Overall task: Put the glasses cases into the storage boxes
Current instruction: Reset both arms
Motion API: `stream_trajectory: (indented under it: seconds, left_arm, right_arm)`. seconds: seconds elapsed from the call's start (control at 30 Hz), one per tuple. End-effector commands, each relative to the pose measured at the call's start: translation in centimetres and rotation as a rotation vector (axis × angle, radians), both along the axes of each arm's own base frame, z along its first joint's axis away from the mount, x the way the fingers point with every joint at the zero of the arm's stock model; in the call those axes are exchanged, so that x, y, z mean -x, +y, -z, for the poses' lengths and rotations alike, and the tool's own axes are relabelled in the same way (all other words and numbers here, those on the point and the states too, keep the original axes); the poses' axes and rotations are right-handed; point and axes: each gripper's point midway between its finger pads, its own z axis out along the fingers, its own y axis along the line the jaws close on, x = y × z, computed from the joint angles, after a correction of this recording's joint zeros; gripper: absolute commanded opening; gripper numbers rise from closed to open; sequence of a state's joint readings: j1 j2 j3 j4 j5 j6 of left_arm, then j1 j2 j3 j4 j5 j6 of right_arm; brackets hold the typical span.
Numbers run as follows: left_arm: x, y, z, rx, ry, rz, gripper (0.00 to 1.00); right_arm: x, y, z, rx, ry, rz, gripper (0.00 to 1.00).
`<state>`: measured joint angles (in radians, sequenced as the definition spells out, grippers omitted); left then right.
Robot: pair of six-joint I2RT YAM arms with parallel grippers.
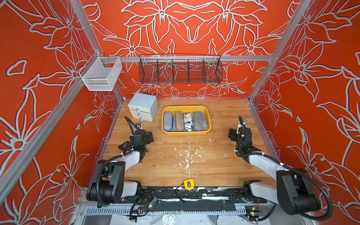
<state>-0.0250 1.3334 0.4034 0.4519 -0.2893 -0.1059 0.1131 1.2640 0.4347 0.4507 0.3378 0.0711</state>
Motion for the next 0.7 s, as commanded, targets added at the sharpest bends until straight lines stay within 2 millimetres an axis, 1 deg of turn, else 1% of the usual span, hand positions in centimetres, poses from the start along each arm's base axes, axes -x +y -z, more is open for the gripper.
stream_trajectory:
  seconds: [0.0,0.07,0.13,0.2,0.27,0.3,0.4,0.47,0.53,0.6,0.67]
  left_arm:
    - [-0.3,0.3,-0.5,-0.002,-0.041,-0.003,0.97]
    - [-0.4,0.2,-0.6,-0.002,-0.043,-0.002,0.97]
    - [-0.3,0.2,-0.6,-0.001,-0.043,-0.002,0.97]
    - [-0.3,0.2,-0.6,-0.001,-0.044,-0.002,0.97]
    - [-0.3,0.2,-0.6,-0.001,-0.043,-0.002,0.97]
    - [-0.3,0.3,-0.5,-0.001,-0.043,-0.004,0.97]
    - [-0.3,0.2,-0.6,-0.001,-0.043,-0.003,0.97]
    - [-0.3,0.2,-0.6,-0.001,-0.044,-0.002,0.97]
    - [-0.3,0.2,-0.6,-0.001,-0.045,-0.003,0.97]
    - [-0.3,0.2,-0.6,-0.001,-0.045,-0.002,0.97]
    - [-0.3,0.2,-0.6,-0.001,-0.044,-0.002,0.97]
  right_arm:
    - [-0.9,-0.2,0.2,0.029,-0.012,-0.025,0.87]
    - [-1.2,0.2,0.9,0.026,-0.018,-0.051,0.87]
    - [-1.4,0.7,1.8,0.021,-0.02,-0.085,0.9]
    - [-1.4,0.7,2.0,0.012,-0.003,-0.089,0.92]
    - [-1.4,0.8,2.0,0.003,-0.012,-0.105,0.97]
    - [-1.3,1.1,2.1,-0.009,-0.019,-0.128,0.97]
    - [-1.0,1.1,2.5,-0.033,-0.089,-0.159,0.97]
    - [-0.8,1.1,2.8,-0.034,-0.046,-0.156,0.97]
    - [-1.0,1.1,2.5,-0.032,-0.079,-0.158,0.97]
    - [-0.8,1.1,2.7,-0.033,-0.053,-0.157,0.97]
    - [-0.9,1.1,2.6,-0.031,-0.068,-0.159,0.97]
